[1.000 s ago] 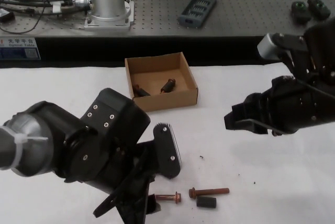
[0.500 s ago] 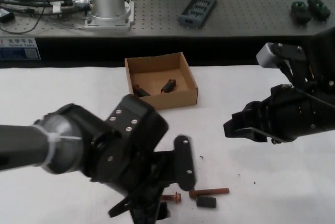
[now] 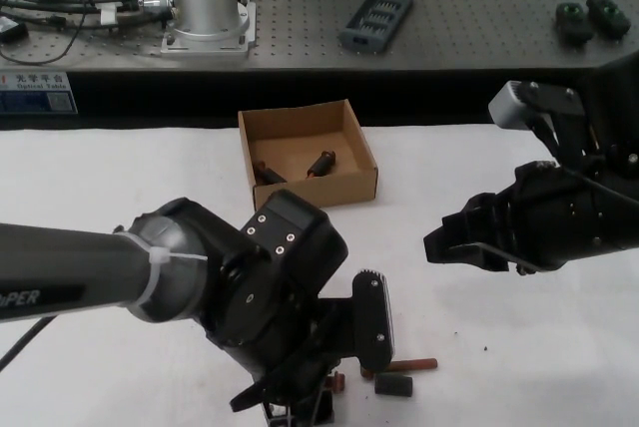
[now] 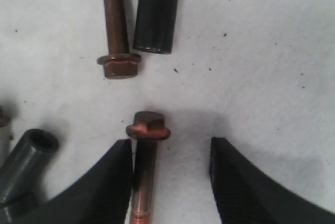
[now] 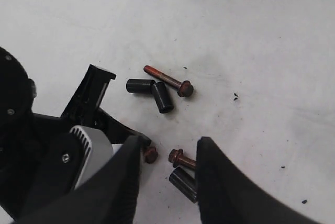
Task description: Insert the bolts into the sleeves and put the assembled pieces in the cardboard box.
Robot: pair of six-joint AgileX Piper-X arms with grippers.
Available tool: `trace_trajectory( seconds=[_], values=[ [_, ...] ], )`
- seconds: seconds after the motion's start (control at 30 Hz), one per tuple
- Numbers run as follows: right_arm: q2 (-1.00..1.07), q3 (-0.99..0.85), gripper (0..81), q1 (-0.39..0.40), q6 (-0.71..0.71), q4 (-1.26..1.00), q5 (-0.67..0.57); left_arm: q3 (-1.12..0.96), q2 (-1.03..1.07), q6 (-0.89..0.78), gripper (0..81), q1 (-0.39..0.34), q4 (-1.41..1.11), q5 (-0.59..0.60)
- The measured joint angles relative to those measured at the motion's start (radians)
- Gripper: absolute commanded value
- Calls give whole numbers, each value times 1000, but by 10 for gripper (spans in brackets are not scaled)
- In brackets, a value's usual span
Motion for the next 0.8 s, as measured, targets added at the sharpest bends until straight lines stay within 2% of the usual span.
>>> trace_trajectory(
  seconds=[0.4, 0.67, 0.8],
  values=[
    [0, 0, 267, 0, 0, 0, 0, -2, 3, 0, 216, 0, 27, 12],
    [0, 0, 267, 0, 0, 0, 0, -2, 3, -23, 6, 0, 39, 18],
    [0, 0, 267, 0, 0, 0, 0, -2, 3, -36, 6, 0, 39, 18]
  ],
)
